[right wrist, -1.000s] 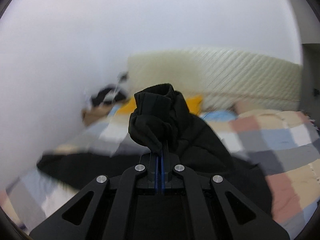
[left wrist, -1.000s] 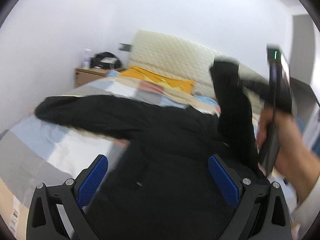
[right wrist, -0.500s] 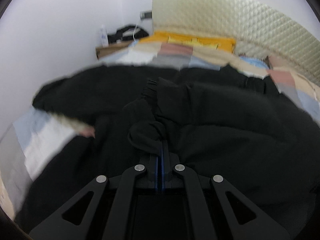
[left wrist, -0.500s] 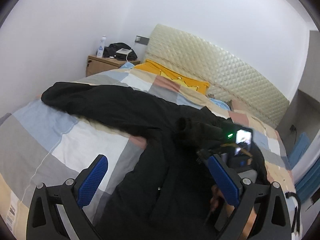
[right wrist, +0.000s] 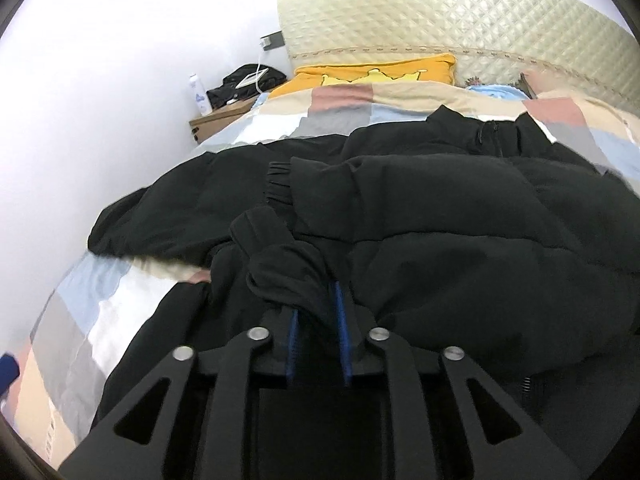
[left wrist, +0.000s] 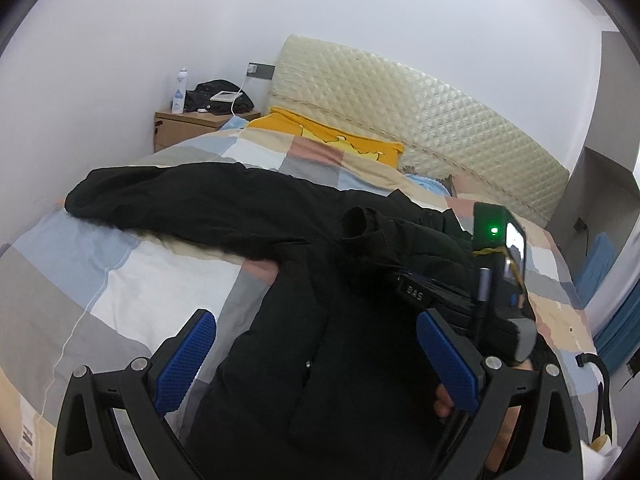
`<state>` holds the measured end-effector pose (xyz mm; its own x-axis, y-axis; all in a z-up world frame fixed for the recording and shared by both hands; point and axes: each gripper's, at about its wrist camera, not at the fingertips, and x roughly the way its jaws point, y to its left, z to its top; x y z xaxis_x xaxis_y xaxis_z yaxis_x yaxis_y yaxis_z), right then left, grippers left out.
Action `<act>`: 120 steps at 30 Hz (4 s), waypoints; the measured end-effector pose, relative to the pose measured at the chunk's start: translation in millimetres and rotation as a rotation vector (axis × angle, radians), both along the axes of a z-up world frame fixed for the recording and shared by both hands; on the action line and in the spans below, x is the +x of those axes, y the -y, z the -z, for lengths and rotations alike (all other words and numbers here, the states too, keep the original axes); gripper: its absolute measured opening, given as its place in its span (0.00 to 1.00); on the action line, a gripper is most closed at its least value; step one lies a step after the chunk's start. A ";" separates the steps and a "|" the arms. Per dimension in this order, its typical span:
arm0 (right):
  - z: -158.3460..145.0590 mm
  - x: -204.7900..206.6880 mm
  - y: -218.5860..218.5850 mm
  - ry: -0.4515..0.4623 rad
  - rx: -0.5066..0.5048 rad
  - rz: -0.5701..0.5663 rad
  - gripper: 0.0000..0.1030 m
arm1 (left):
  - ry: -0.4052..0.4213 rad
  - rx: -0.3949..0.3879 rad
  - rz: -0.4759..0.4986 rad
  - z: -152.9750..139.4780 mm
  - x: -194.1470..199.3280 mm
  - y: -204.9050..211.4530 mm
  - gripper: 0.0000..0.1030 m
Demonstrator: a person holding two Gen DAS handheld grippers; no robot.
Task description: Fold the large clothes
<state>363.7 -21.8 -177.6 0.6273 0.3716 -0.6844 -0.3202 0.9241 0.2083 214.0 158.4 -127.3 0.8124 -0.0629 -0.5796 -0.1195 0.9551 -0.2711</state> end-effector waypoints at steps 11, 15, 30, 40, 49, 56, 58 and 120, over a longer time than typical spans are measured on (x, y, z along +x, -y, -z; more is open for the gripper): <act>-63.9 -40.5 28.3 0.139 -0.015 -0.015 0.94 | 0.008 0.020 0.006 -6.3 -7.4 5.7 0.99; -88.4 -49.2 55.8 0.188 -0.019 0.022 0.94 | 0.014 0.058 0.014 -10.8 -9.5 15.3 0.99; -166.1 -121.6 158.1 0.352 -0.002 0.211 0.94 | 0.031 0.156 0.023 -23.7 -17.4 30.8 0.99; -154.0 -178.1 178.9 0.368 -0.063 0.178 0.94 | 0.054 0.154 0.043 -25.6 -33.1 36.3 0.99; -142.0 -215.2 194.4 0.356 -0.043 0.211 0.94 | 0.053 0.167 0.058 -21.2 -41.2 45.8 0.99; -128.6 -240.5 203.8 0.354 -0.045 0.228 0.94 | 0.039 0.153 0.075 -15.8 -44.7 52.8 0.99; -121.3 -250.2 203.2 0.355 -0.053 0.240 0.94 | 0.039 0.148 0.090 -14.9 -46.2 56.3 0.99; -82.7 -279.9 195.1 0.323 -0.110 0.238 0.99 | -0.139 0.005 -0.117 -66.9 48.7 -118.6 0.99</act>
